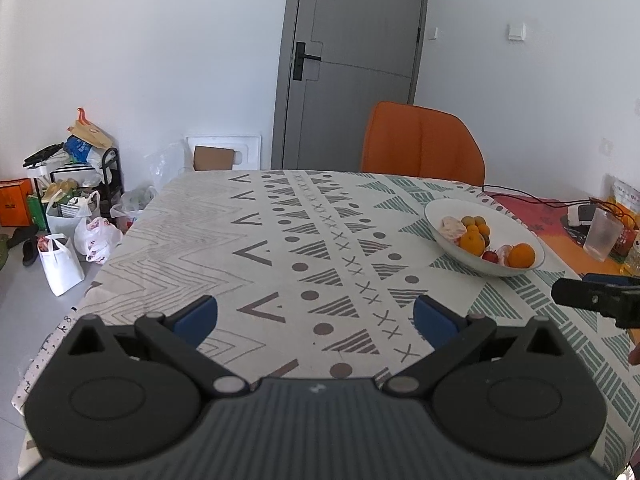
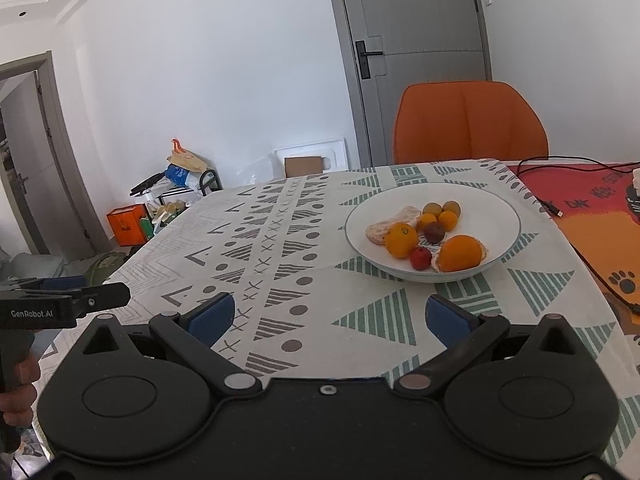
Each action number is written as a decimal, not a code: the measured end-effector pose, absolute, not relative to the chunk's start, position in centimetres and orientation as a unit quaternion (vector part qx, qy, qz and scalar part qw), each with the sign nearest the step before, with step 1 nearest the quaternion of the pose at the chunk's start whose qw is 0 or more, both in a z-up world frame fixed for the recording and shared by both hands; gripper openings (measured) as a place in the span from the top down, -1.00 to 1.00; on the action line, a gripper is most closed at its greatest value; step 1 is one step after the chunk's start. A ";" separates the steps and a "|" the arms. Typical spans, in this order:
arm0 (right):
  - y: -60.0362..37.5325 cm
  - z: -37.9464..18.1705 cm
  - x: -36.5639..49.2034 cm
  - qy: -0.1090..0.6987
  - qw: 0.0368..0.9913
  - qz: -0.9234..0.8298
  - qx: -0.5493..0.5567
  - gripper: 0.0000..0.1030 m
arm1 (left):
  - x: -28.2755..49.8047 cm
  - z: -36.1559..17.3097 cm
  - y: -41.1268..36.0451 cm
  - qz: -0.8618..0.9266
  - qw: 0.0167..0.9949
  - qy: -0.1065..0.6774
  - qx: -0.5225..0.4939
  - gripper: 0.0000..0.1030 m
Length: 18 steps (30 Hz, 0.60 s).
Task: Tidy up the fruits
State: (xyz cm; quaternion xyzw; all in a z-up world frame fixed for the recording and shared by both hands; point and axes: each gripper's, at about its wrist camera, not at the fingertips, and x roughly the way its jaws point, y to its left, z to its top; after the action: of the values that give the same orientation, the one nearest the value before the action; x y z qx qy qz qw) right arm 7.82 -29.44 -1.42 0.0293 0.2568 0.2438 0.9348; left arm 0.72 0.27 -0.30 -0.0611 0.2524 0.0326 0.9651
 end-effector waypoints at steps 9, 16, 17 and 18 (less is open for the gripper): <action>-29.4 -1.4 7.8 0.257 0.935 0.243 0.028 -1.00 | 0.6 -0.3 0.6 0.038 0.965 0.252 -0.062 -1.00; -29.1 -1.4 7.8 0.254 0.936 0.243 0.025 -1.00 | 0.4 0.0 0.7 0.036 0.966 0.247 -0.064 -1.00; -29.0 -1.4 7.8 0.254 0.936 0.242 0.024 -1.00 | 0.4 0.0 0.8 0.035 0.967 0.245 -0.065 -1.00; -29.0 -1.4 7.8 0.255 0.936 0.240 0.023 -1.00 | 0.4 0.0 0.8 0.035 0.967 0.244 -0.066 -1.00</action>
State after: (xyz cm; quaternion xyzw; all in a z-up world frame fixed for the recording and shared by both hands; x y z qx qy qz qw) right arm 7.82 -28.98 -1.44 0.0234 0.2553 0.2405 0.9362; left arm 0.38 0.76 0.05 -0.0657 0.2438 0.0345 0.9670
